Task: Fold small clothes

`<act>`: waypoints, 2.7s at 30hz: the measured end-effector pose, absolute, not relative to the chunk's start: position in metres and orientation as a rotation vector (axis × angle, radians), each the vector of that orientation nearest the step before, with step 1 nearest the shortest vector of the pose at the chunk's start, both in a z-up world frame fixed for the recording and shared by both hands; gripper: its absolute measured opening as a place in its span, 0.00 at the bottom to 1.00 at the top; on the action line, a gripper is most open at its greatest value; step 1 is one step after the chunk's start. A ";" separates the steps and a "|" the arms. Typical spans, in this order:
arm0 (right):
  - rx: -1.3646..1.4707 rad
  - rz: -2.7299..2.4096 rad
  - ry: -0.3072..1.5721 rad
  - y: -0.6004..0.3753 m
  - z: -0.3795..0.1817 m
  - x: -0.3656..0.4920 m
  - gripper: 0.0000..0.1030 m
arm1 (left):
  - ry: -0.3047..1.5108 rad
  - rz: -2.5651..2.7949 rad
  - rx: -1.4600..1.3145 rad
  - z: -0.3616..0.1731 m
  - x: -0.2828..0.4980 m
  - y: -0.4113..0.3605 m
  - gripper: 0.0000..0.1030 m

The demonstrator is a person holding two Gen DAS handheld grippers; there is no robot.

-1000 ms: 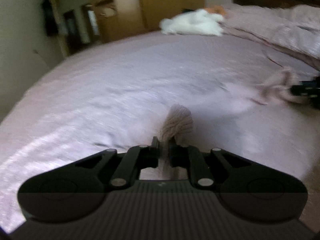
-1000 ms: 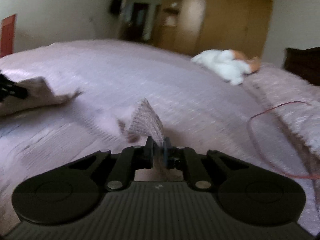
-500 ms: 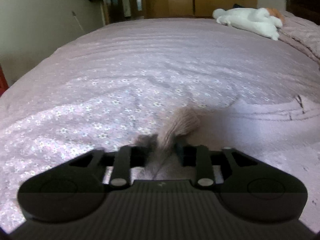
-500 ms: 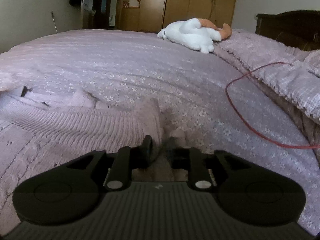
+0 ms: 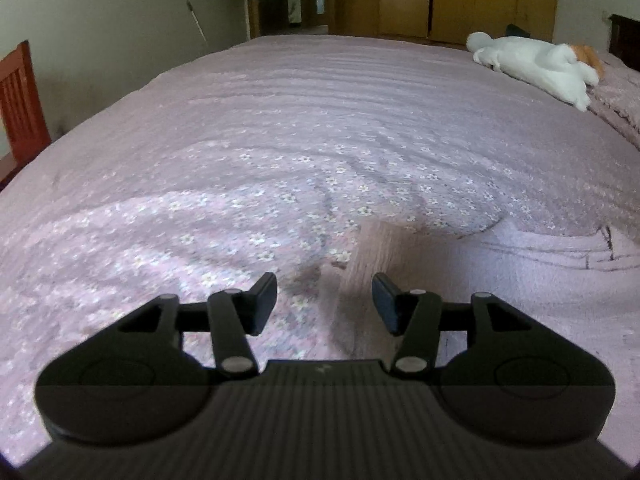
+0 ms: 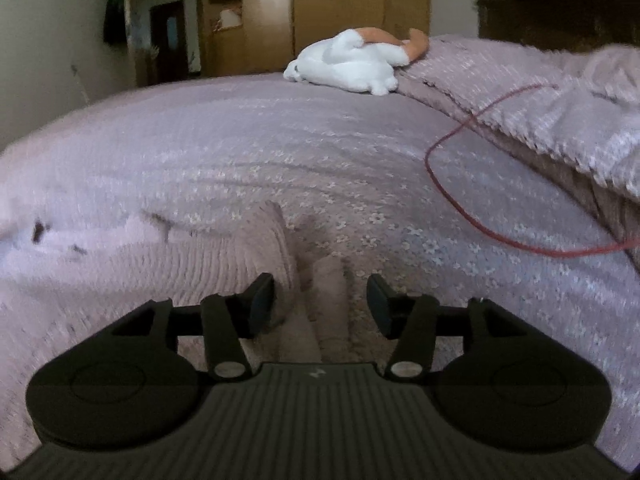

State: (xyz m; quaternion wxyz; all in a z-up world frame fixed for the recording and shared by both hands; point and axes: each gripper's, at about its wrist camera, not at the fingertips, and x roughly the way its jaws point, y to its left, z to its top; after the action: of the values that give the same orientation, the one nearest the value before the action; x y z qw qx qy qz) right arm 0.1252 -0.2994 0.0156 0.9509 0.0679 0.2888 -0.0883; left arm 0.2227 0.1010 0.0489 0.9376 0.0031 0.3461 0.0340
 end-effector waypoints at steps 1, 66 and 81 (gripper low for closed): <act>0.164 -0.182 0.583 -0.302 0.018 0.122 0.58 | 0.708 0.068 -0.003 0.052 0.218 0.103 0.53; 0.811 0.083 0.706 -0.329 -0.007 0.055 0.37 | 0.938 -0.023 -0.115 0.044 0.084 0.106 0.53; 0.581 0.282 0.614 -0.259 0.090 0.086 0.28 | 0.886 0.003 -0.092 0.069 0.086 0.132 0.53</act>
State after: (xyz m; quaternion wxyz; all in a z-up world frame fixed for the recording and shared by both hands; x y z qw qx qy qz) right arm 0.0864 -0.2589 0.0897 0.9024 0.2809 0.2968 0.1365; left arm 0.0864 0.1325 0.0688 0.9025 -0.0444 0.4284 0.0015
